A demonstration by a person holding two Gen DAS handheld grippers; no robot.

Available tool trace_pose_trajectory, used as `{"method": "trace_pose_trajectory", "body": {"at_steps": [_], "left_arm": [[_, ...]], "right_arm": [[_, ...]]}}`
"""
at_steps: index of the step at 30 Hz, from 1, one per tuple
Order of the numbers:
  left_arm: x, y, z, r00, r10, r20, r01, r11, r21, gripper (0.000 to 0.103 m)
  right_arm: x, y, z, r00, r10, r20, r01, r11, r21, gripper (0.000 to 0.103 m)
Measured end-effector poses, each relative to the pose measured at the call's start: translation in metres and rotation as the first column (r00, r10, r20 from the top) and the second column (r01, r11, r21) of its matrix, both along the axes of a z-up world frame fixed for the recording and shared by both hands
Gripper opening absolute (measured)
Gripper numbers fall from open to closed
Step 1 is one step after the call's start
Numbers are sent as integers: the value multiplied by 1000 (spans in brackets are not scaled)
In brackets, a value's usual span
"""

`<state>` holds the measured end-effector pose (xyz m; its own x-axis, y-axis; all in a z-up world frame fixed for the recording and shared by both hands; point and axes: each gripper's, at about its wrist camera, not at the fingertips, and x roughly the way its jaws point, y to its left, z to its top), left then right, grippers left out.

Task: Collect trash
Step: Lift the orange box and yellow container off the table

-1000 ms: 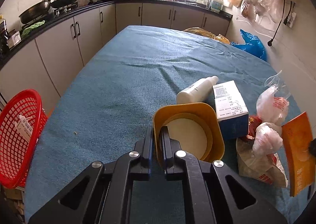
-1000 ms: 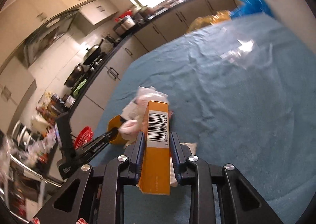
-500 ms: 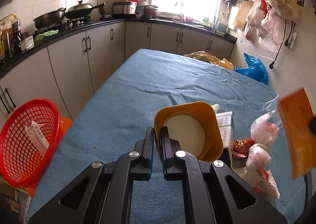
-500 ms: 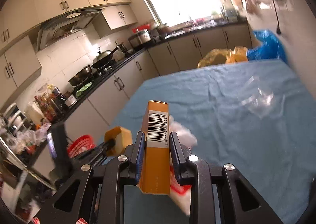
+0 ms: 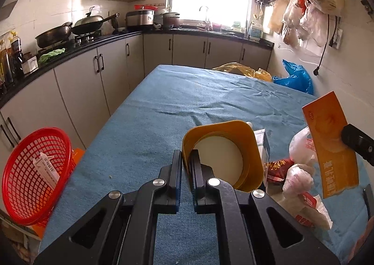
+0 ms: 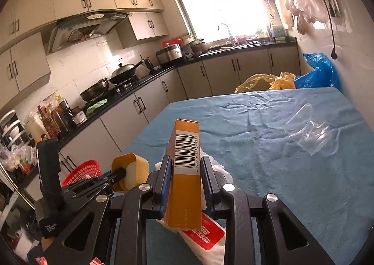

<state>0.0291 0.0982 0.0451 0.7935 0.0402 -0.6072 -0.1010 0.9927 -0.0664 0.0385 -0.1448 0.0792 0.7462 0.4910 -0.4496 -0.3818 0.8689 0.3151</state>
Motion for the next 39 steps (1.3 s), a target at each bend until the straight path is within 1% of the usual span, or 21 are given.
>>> {"method": "trace_pose_trajectory", "body": {"at_steps": [3,12,29,39], "left_arm": [[-1,0,1,1000,2,6,-2,1000,-1,7],[-5,-2,1,1000,2,13,-2,1000,2,7],[-1,-6,0,1000,10,6,-10,1000,19,7],[-2,-6,1,1000,19,15,-20,999,32,7]], "right_arm": [[-2,3,-1,1000,-3,10,3,1000,-23,27],[-4,6,-2,1000,-9,18,10,999,-39,27],[-9,11,-3,1000,12,28,-11,999,-44,27],[-12,14,-3,999,27,36,-26,999,-47,27]]}}
